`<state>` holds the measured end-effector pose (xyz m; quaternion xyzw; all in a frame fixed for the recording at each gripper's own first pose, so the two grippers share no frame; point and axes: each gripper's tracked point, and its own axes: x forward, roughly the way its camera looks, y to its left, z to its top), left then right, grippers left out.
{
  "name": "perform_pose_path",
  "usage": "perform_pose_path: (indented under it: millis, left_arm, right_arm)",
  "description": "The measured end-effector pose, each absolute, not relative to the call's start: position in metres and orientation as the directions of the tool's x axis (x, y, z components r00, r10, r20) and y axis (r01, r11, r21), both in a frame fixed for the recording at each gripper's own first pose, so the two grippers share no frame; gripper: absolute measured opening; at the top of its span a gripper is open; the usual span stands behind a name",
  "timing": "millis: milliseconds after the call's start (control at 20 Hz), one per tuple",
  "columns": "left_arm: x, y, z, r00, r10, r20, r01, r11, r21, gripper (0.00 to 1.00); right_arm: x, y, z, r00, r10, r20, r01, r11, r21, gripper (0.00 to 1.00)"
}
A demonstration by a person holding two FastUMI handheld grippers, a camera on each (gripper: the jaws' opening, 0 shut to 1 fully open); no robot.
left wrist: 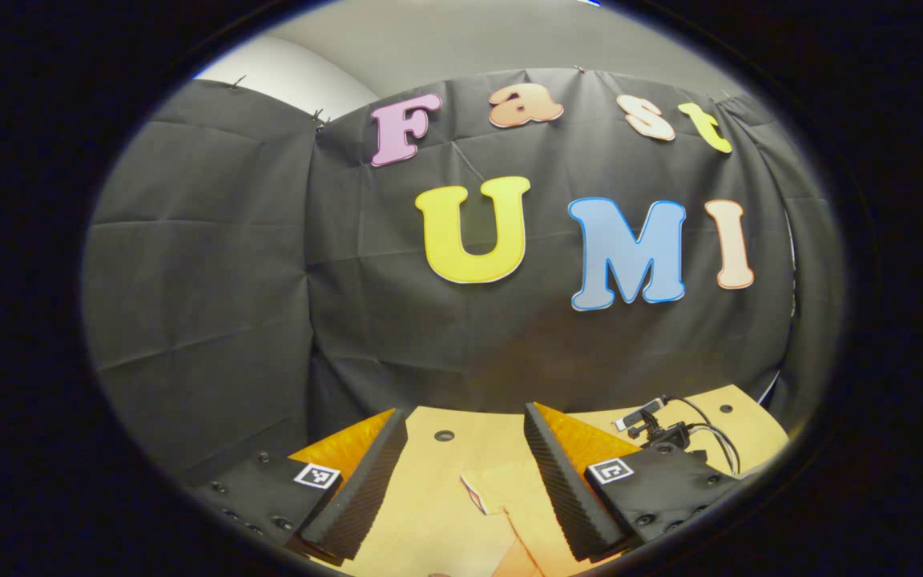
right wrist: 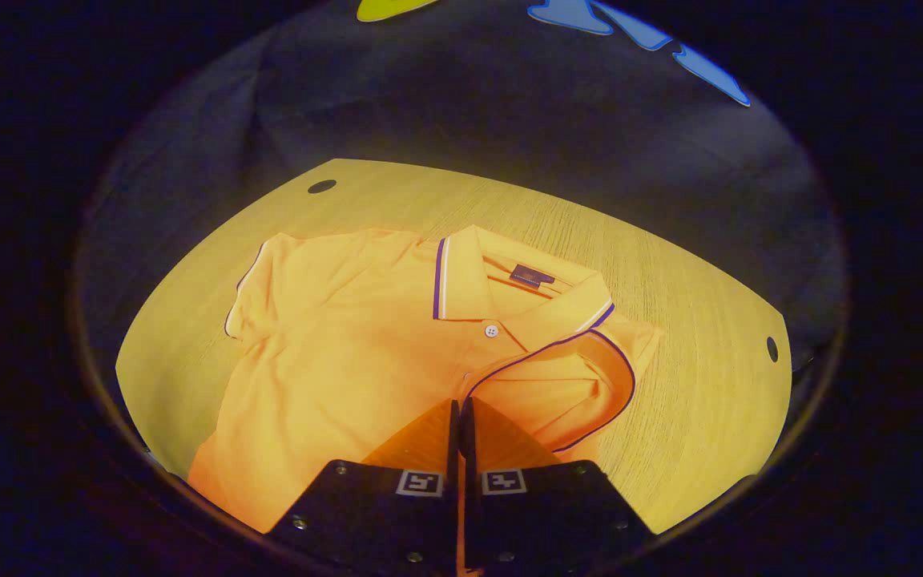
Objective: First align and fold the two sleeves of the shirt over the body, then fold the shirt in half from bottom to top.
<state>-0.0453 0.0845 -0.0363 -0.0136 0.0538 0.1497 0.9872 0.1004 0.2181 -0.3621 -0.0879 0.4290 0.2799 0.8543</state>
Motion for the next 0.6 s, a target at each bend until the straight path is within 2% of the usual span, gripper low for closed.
perform_pose_path:
  millis: [150, 200, 350, 600]
  left_arm:
    - [-0.038, 0.088, -0.047, 0.951, 0.284, -0.125, -0.288, 0.958, -0.011, 0.99]
    - [-0.034, 0.088, -0.052, 0.951, 0.279, -0.132, -0.282, 0.959, -0.010, 0.94]
    - [-0.020, 0.088, -0.068, 0.956, 0.253, -0.148, -0.259, 0.966, -0.019, 0.99]
    - [0.014, 0.086, -0.108, 0.964, 0.197, -0.176, -0.203, 0.979, -0.020, 0.99]
  right_arm:
    - [0.103, 0.207, -0.345, 0.518, 0.387, -0.763, -0.528, 0.846, 0.071, 0.28]
    - [0.103, 0.203, -0.336, 0.532, 0.387, -0.753, -0.519, 0.852, 0.070, 0.32]
    - [0.101, 0.193, -0.311, 0.572, 0.399, -0.717, -0.502, 0.861, 0.079, 0.33]
    - [0.093, 0.180, -0.253, 0.647, 0.425, -0.633, -0.475, 0.874, 0.101, 0.33]
